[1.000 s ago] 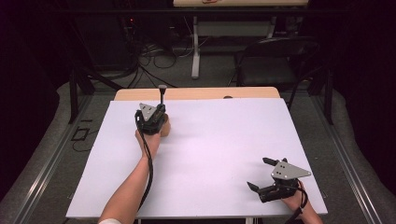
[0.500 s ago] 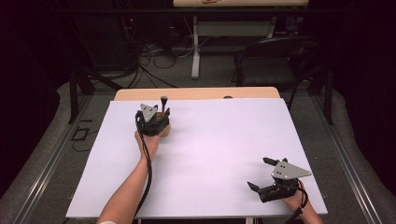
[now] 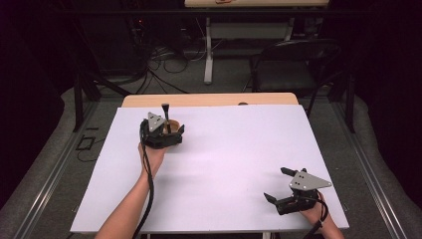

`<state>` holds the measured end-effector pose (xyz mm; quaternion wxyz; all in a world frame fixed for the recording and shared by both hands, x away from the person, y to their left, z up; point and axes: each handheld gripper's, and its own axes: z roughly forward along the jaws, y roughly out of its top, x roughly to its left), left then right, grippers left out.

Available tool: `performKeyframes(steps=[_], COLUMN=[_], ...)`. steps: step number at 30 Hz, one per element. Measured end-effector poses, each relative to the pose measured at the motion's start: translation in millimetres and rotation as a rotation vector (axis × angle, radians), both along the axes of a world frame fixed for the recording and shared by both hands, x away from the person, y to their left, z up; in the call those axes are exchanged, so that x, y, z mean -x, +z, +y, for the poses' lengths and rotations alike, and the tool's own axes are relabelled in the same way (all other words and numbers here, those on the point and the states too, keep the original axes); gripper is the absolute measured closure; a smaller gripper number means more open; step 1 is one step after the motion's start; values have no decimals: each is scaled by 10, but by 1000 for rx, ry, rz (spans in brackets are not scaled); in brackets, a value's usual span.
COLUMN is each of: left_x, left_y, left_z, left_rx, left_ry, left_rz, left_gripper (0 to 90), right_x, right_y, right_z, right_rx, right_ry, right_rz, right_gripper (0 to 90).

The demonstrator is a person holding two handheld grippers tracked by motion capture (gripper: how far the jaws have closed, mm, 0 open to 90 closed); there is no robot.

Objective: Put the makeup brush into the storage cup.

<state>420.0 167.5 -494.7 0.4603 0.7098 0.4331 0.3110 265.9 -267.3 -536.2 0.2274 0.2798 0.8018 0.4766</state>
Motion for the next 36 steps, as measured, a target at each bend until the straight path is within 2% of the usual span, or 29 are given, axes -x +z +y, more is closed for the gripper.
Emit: performKeyframes(steps=[9, 16, 26, 36], left_x=[207, 367, 564, 814], left_y=[49, 11, 13, 9], left_z=[105, 149, 176, 280], left_rx=[-33, -51, -42, -26], left_ry=[-45, -74, -114, -129], left_rz=[17, 19, 11, -25], left_gripper=[4, 1, 1, 0], right_x=[-6, -7, -6, 0], right_y=[-6, -3, 0, 6], right_z=[-3, -7, -17, -25], right_rx=[1, 4, -6, -4], right_ry=[-7, -13, -17, -21], right_rz=[4, 2, -1, -3], right_gripper=[0, 0, 0, 0])
